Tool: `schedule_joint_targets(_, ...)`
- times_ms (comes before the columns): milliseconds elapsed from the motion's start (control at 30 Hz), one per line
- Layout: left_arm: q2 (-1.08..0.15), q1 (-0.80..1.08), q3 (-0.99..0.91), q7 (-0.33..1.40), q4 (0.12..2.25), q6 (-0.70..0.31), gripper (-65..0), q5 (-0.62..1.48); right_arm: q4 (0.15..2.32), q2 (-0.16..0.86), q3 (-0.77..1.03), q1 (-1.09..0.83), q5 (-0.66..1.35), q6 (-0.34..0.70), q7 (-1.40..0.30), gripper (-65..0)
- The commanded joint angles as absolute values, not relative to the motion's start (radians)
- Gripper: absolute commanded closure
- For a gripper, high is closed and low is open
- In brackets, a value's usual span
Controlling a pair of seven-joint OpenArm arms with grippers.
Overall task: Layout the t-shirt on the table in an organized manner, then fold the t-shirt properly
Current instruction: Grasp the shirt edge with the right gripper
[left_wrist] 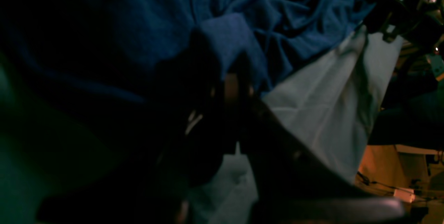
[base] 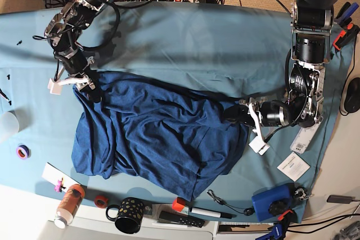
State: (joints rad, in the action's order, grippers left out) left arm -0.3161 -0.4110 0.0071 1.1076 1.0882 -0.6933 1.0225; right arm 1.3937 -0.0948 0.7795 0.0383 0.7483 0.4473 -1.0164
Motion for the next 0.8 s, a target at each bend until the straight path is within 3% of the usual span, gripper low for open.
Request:
schedule_joint_targets(0,-0.324,-0.441,0.003,1.093,1.104,-0.698,0.0,1.051,1.374,-0.106,0.781,0.008,0.727,0.387,-1.096,-25.3)
schedule_joint_targets(167,-0.324,-0.441,0.003,1.092,1.104,-0.698,0.0,1.052,1.432,-0.102,0.802,0.001,0.744,0.384,-1.081,-25.3)
schedule_joint_targets(333,-0.324,-0.441,0.003,1.092,1.104,-0.698,0.0,1.052,1.509,-0.102,0.802,0.027,0.677,0.307,-1.073,-25.3)
schedule_joint_targets(767,-0.324,-0.441,0.003,1.092,1.104,-0.698,0.0,1.052,1.512,-0.108,0.792,0.060,0.583,0.220,-1.117,-25.3)
